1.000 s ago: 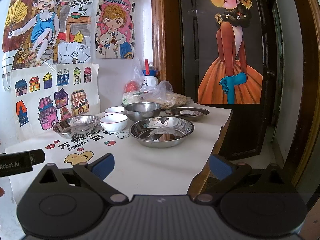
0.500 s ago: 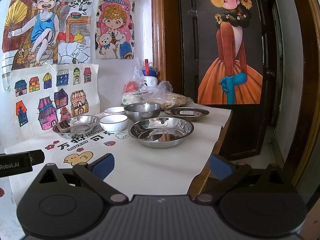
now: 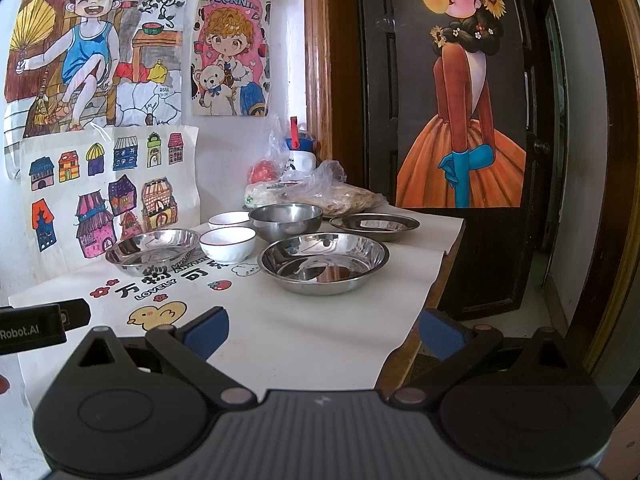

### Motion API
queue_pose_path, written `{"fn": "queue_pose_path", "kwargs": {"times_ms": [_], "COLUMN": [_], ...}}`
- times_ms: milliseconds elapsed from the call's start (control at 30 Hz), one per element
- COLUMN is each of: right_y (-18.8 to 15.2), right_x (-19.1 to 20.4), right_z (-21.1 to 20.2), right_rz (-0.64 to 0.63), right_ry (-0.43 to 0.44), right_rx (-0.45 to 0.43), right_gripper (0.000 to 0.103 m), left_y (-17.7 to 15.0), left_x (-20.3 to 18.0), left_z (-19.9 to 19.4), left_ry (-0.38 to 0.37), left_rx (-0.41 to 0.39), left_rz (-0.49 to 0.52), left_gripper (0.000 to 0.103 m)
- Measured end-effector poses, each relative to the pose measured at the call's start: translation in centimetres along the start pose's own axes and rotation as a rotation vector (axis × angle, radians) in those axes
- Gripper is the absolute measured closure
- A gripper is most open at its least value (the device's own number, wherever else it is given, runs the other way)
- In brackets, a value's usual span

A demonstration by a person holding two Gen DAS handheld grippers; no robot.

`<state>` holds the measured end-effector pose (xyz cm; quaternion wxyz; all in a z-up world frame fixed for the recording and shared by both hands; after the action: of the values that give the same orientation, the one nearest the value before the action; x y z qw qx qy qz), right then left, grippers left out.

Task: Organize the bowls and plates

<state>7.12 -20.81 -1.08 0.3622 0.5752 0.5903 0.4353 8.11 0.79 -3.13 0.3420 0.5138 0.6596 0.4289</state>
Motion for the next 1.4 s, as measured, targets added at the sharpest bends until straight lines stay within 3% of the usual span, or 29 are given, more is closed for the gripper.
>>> {"fn": "queue_pose_path", "kwargs": {"times_ms": [1033,1400], "right_y": [-0.5,3.2], "right_x": [0.1,-0.5], "right_z": [0.9,2.1], "right_rz": [0.008,-0.069], "right_ry": [0.013,0.108], "right_rx": [0.015,0.018], "right_gripper": [0.000,0.000], "left_y": [-0.2,2.1], "left_x": [-0.1,0.4], "left_z": [0.1,3.1], "left_ry": [0.008,-0.010], "left_rx": [0.003,0.053], "left_rz": [0.011,0.017], "left_gripper": [0.001,0.001]}}
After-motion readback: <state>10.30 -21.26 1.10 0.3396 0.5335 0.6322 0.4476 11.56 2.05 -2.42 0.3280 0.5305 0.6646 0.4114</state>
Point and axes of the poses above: each gripper's, at about its wrist camera, not at the fingertips, and z roughly the way its jaws point, x to its left, y to its top, the point moved 8 cm from there along z, roughly the way its jaws point, and after that the axes turned 12 degrees about y, right-handed, at the moved point
